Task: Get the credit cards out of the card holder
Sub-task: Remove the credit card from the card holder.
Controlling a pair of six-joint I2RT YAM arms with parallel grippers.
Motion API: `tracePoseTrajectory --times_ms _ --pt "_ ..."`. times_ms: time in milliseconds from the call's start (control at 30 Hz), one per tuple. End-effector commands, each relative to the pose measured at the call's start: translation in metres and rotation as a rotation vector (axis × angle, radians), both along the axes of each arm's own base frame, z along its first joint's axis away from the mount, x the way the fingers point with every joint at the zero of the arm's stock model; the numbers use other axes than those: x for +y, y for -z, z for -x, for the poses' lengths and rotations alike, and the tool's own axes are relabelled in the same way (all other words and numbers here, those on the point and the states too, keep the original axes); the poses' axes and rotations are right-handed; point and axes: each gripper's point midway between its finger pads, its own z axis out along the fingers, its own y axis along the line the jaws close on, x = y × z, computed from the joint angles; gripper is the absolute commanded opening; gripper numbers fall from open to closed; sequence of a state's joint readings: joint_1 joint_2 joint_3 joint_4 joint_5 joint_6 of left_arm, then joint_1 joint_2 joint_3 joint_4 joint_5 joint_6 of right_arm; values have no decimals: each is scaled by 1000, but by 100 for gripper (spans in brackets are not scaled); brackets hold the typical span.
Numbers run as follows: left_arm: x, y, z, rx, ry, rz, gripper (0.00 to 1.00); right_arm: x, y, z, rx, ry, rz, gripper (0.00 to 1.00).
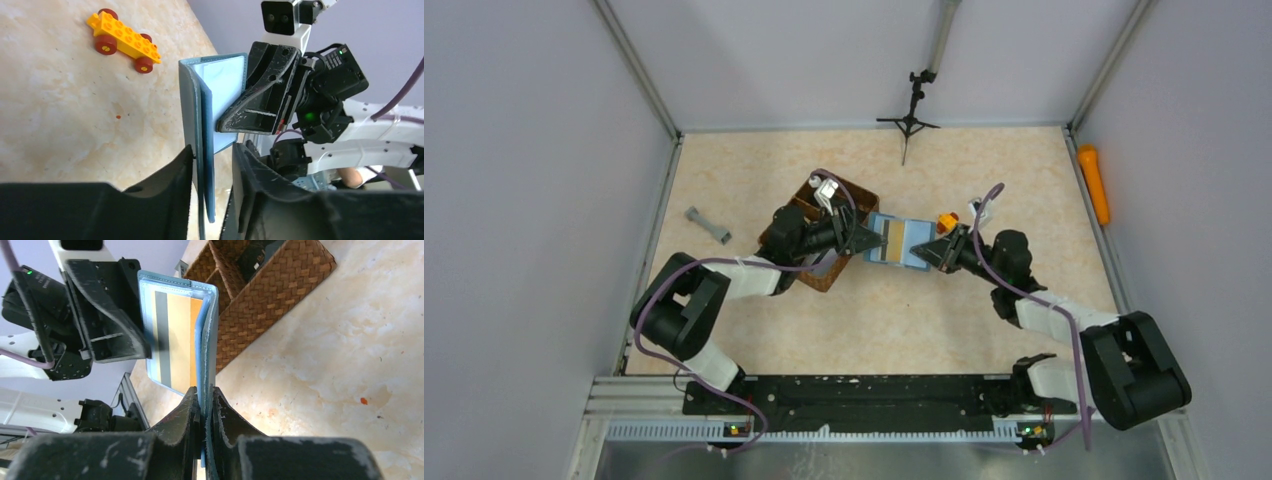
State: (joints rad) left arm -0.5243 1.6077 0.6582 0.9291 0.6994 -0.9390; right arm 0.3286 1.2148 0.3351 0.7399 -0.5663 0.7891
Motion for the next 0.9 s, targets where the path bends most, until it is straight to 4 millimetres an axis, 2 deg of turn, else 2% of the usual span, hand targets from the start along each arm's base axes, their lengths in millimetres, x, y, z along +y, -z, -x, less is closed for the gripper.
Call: tracePoseTrajectory --times_ms 0,67,100,133,200,233,300,400,467,567,633,767,867 --pt "-2 -9 -4 -47 5 1 26 1 -39 -2 -147 -13 -55 3" --pt "-2 -8 -4 -46 5 -2 14 0 -41 -2 -154 -3 -54 4" --pt "-2 -8 -4 -45 3 -4 8 -2 -41 -3 -153 6 -46 10" --pt "-2 -8 -4 -46 2 -6 3 -4 -37 -4 -138 19 -30 22" --pt "-1 -9 -4 -48 1 -5 0 -11 -29 -9 -108 72 18 49" --pt "-1 -10 -4 -50 0 -4 0 -19 -25 -18 -93 138 59 57" --pt "0 -12 -3 -58 0 0 0 -40 -12 -29 -23 260 160 63" --pt "1 -14 -2 -68 -7 -5 0 -64 -15 -28 -16 347 259 66" --pt "2 -17 -1 -75 -8 -3 0 -71 -25 -17 -38 357 278 67" --pt "2 -16 -1 -76 -9 -4 0 -73 -53 7 -104 340 235 66" --pt "2 -14 -2 -66 -10 -6 0 -69 -73 21 -150 305 186 66" --pt "-1 -17 1 -60 12 23 0 -46 -103 46 -188 143 78 53" --pt "-2 -19 3 -63 19 29 0 -27 -111 56 -165 13 11 41"
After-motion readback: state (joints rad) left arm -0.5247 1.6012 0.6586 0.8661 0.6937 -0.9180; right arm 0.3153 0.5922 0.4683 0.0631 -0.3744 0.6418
